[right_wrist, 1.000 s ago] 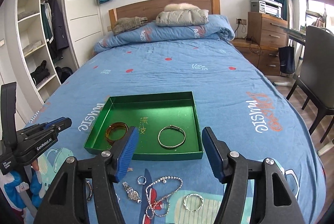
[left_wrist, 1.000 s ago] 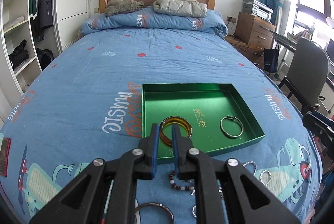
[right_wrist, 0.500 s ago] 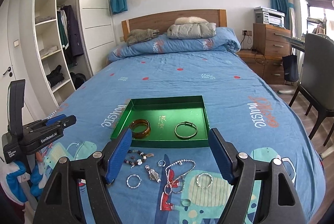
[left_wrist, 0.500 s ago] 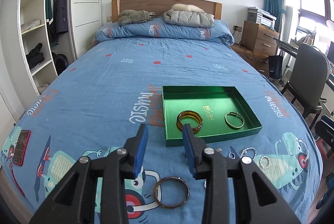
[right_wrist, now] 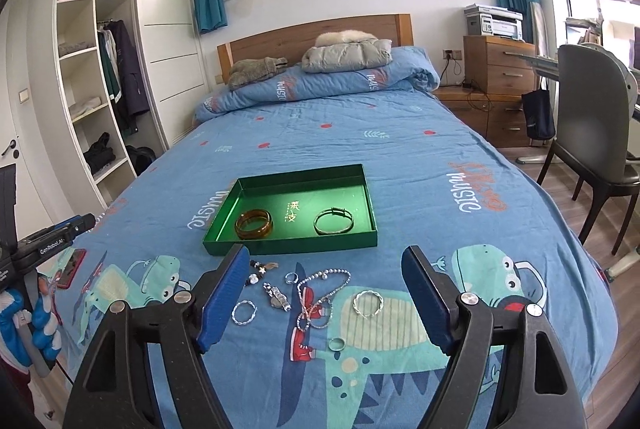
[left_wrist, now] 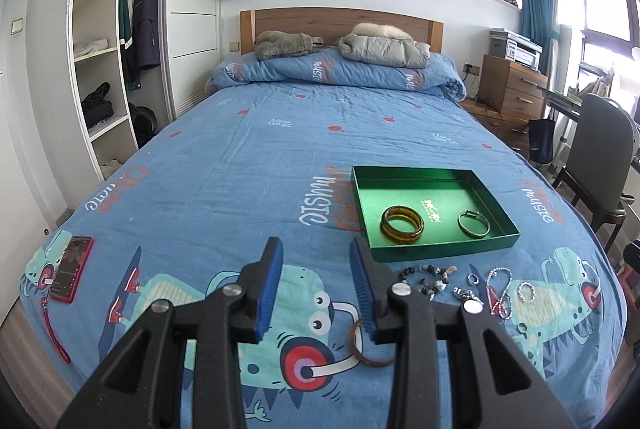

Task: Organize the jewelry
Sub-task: 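Move both tools back from the tray toward the remaining jewelry, then grasp the twisted silver hoop with the left tool while the right tool grasps a small silver ring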

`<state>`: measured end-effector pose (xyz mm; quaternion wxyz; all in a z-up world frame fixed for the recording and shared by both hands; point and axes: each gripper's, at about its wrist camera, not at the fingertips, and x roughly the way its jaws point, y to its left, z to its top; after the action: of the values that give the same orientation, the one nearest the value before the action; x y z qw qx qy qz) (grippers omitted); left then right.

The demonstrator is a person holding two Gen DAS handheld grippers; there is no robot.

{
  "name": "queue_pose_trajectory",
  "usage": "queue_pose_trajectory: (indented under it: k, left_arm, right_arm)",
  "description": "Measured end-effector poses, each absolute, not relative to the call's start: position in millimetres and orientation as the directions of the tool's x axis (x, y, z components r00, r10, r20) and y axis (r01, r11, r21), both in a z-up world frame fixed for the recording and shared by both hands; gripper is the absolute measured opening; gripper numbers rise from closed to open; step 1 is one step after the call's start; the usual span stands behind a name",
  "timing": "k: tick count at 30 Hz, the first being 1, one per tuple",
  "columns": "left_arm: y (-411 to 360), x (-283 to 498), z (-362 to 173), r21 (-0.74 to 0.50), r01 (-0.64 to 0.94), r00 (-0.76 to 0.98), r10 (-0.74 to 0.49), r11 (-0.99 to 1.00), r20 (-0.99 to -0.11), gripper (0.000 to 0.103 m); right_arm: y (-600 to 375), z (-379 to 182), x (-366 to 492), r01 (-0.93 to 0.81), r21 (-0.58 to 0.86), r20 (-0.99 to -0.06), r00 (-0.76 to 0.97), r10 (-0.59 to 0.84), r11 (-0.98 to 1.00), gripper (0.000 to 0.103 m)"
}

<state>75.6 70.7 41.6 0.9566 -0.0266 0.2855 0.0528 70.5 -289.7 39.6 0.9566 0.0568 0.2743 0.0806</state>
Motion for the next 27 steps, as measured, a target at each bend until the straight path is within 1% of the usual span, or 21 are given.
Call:
queue_pose_trajectory:
  k: [4, 9, 14, 17, 23, 27]
  left_arm:
    - [78.1, 70.2, 25.7, -0.031, -0.122, 0.812, 0.082, 0.992, -0.577, 0.033]
    - [84.9, 70.4, 6.9, -0.054, -0.126, 0.786, 0.067, 0.990, -0.615, 0.033]
    - [78.4, 68.6, -12.0, -0.056, -0.111, 0.763, 0.049, 0.992, -0.644, 0.033]
    - [71.0, 69.2, -22.8, -0.062, -0.096, 0.747, 0.031, 0.994, -0.664, 0.033]
    - [51.4, 69.5, -40.8, -0.081, -0.057, 0.723, -0.015, 0.995, -0.691, 0.033]
    - [27.6, 69.4, -48.7, -0.101, 0.019, 0.713, -0.084, 0.995, -0.696, 0.033]
  right_arm:
    - [-299.2, 24.9, 67.6, -0.102, 0.156, -0.532, 0.829, 0.170, 0.983, 0.077]
    - [-307.6, 3.9, 63.9, -0.087, 0.152, -0.563, 0.811, 0.159, 0.985, 0.070]
    - [-310.9, -16.7, 67.3, -0.091, 0.149, -0.603, 0.780, 0.164, 0.985, 0.057]
    - [-309.0, -27.5, 70.4, -0.108, 0.150, -0.624, 0.761, 0.179, 0.983, 0.051]
    - [-298.8, -46.2, 77.0, -0.163, 0.145, -0.662, 0.717, 0.218, 0.976, 0.042]
    - [-290.8, -58.1, 82.4, -0.202, 0.141, -0.687, 0.684, 0.243, 0.969, 0.037]
